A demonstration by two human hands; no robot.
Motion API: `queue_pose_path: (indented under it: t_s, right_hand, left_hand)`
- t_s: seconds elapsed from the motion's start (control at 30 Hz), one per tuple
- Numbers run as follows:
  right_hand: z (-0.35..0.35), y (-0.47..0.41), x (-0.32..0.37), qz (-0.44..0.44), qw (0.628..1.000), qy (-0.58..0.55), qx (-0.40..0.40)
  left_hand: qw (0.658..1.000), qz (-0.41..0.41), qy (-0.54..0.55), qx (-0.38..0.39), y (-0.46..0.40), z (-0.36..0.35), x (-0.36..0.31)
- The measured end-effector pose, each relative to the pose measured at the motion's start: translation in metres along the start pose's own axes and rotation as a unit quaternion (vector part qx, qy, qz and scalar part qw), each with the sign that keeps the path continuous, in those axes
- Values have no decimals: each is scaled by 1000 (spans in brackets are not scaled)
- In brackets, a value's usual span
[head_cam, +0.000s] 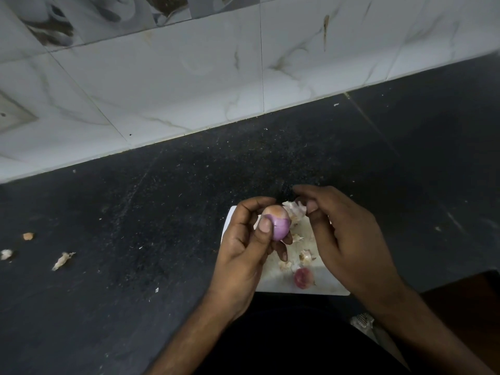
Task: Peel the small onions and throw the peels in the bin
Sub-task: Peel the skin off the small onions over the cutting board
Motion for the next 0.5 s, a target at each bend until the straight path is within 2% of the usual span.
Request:
queue_pose_path:
  t_s: [0.17, 0.33, 0.5]
  right_hand:
    - [-3, 2, 1, 30, 999, 13, 8]
    - [0, 3, 4, 17, 999, -49, 3]
    - [-1, 1, 10, 27, 998, -57, 19]
  left_hand:
    - [997, -41, -69, 12, 0, -4, -9]
    - [991, -45, -124, 27, 1, -2, -7]
    - [984, -78, -161, -7, 0, 2, -10]
Point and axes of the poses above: each hand's wrist, its own y-axis away from the middle knuckle, its own z-axis out of the back of the hand, x = y × z, the point moved 5 cm from there along -y, towards the middle knuckle, and after that the axes turned 1 degree about z, right-handed, at the moved point
